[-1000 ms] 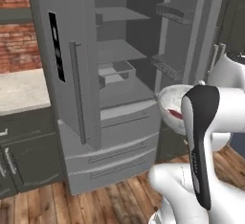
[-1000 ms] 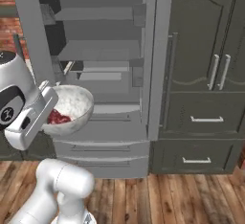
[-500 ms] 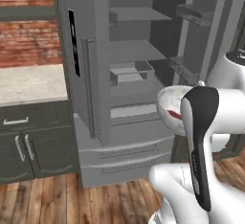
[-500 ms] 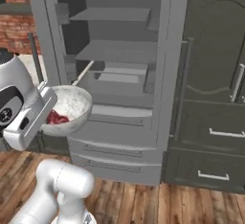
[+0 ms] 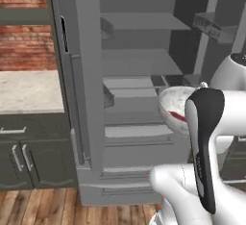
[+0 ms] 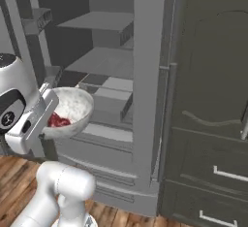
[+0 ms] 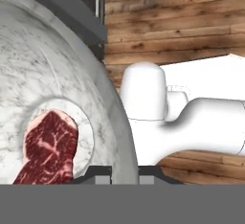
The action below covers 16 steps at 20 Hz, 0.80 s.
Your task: Place one of the steaks on the plate and the other in the bowl. Then place the bowl in the fridge.
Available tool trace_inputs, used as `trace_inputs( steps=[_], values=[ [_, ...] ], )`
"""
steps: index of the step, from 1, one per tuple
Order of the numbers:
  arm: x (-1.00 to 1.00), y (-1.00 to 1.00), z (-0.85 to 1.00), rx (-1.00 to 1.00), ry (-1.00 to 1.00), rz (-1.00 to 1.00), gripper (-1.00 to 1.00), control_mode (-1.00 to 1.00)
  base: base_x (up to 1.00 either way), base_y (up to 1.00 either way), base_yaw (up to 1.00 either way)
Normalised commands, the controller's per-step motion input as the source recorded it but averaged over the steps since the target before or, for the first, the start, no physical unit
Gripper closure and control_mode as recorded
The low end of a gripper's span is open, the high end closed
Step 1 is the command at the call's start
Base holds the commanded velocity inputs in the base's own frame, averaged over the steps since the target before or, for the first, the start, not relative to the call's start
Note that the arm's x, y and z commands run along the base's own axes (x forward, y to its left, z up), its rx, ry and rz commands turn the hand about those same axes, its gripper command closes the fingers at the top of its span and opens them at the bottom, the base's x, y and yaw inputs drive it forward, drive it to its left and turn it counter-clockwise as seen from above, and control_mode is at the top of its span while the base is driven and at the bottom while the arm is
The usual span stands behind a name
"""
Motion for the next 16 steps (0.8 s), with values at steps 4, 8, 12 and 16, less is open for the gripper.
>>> trace_inputs(
  steps=[4,8,12,16],
  values=[
    [0.00,0.00,0.00,0.00,0.00,0.00,1.00,1.00,0.84,0.05,0.06],
    [0.00,0.00,0.00,0.00,0.00,0.00,1.00,1.00,0.70,-0.36,0.13],
    [0.00,0.00,0.00,0.00,0.00,0.00,1.00,1.00,0.73,-0.04,0.14],
    [0.00,0.00,0.00,0.00,0.00,0.00,1.00,1.00,0.66,-0.01,0.10]
  ],
)
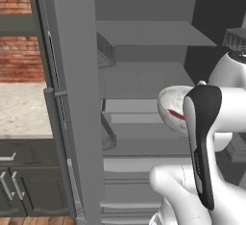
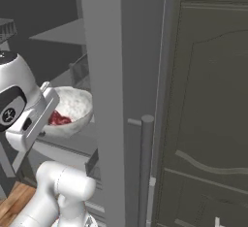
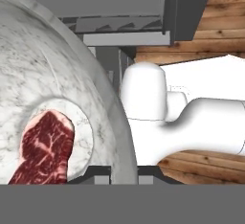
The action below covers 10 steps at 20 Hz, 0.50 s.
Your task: Place one of the steaks on the plate and the other in the bowl. Then place the bowl in the fridge.
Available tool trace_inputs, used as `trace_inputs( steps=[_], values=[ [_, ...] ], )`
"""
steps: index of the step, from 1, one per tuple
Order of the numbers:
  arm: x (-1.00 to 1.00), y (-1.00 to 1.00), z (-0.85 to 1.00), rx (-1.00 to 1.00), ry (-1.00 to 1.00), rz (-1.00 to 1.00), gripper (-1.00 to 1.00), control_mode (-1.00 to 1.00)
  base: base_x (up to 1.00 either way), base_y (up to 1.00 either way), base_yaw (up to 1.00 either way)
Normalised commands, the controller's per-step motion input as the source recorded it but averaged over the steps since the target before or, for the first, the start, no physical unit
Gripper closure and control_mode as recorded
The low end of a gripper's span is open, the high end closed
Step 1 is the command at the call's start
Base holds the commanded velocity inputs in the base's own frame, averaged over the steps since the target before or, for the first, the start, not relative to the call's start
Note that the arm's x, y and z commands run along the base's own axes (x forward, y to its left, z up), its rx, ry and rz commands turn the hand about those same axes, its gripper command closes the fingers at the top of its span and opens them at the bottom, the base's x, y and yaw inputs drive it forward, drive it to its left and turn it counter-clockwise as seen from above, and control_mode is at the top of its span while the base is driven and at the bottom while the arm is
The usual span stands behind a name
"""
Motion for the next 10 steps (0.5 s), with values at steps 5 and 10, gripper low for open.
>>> trace_inputs(
  steps=[5,10],
  values=[
    [0.00,0.00,0.00,0.00,0.00,0.00,1.00,1.00,0.55,-0.08,0.02],
    [0.00,0.00,0.00,0.00,0.00,0.00,1.00,1.00,0.45,-0.07,0.00]
  ],
)
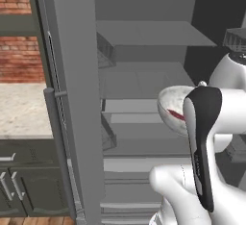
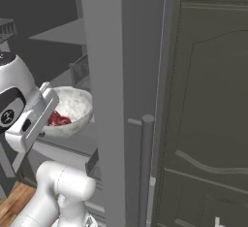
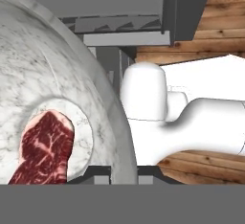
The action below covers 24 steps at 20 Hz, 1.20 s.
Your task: Place one of the steaks on the plate and the other in the bowl. Then place the bowl in the fridge.
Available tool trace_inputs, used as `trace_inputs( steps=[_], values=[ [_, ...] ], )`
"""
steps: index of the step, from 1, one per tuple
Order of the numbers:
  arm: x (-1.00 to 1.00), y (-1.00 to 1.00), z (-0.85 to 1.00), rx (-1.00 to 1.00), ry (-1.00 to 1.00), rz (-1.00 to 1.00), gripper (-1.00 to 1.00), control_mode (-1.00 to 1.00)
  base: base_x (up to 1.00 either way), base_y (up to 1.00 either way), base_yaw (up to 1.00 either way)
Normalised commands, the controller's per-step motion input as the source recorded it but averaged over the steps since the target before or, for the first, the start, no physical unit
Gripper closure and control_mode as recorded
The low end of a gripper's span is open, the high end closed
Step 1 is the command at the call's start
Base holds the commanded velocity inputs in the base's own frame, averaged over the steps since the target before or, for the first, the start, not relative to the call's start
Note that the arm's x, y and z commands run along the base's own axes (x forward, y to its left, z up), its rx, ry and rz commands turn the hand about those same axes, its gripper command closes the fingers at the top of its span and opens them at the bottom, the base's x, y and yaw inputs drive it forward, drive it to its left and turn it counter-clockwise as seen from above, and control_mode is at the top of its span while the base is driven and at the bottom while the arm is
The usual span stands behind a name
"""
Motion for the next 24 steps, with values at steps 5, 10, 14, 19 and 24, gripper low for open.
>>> trace_inputs(
  steps=[5,10,14,19,24],
  values=[
    [0.42,-0.23,0.08,0.03,0.00,0.09,1.00,-1.00,0.11,-0.07,0.01],
    [0.68,-0.10,0.01,0.00,0.00,0.10,1.00,-1.00,0.00,0.00,0.00],
    [0.45,0.00,0.00,-0.06,-0.08,0.00,1.00,-1.00,0.00,0.00,0.00],
    [0.61,0.00,0.00,-0.01,-0.02,0.00,1.00,-1.00,0.00,0.00,0.00],
    [0.68,0.00,-0.04,0.00,-0.01,0.01,1.00,-1.00,0.00,0.00,0.00]
  ],
)
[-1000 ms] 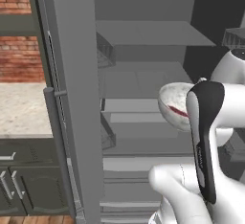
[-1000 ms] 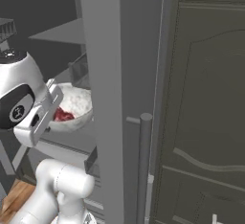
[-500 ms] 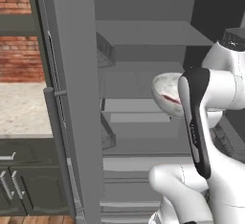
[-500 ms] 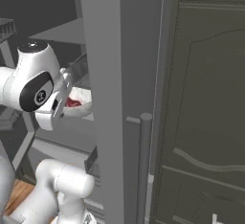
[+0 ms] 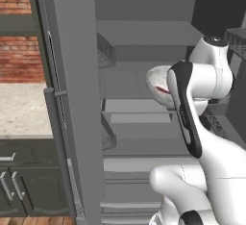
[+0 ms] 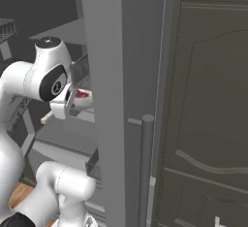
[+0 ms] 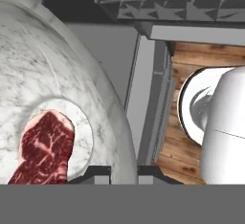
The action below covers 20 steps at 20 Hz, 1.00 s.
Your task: Place one of the steaks on the plate and the other in the bowl. Then place the bowl in the fridge.
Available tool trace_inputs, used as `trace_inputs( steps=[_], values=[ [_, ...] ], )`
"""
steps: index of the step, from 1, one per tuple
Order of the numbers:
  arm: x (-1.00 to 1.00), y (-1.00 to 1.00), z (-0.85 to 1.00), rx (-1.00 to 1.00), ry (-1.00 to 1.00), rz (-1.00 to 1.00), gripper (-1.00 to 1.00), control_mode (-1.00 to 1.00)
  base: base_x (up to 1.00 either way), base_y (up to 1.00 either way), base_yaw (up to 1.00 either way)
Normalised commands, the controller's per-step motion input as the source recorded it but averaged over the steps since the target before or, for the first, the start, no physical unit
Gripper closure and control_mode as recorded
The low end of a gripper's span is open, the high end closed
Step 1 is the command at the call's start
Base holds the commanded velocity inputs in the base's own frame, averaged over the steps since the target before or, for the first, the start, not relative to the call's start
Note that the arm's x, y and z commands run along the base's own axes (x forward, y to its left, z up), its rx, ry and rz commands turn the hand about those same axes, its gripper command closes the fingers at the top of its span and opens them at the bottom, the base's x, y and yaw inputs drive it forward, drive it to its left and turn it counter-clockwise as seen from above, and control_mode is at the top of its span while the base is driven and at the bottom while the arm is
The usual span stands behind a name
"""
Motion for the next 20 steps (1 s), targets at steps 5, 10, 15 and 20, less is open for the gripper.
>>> trace_inputs(
  steps=[5,10,15,20],
  values=[
    [0.79,0.00,-0.13,0.00,-0.06,0.01,1.00,-1.00,0.00,0.00,0.00],
    [0.77,0.00,-0.16,0.00,-0.10,0.00,1.00,-1.00,0.00,0.00,0.00],
    [0.75,0.00,-0.18,0.01,-0.03,0.00,1.00,-1.00,0.00,0.00,0.00],
    [0.82,0.00,-0.18,0.00,0.00,0.00,1.00,-1.00,0.00,0.00,0.00]
  ],
)
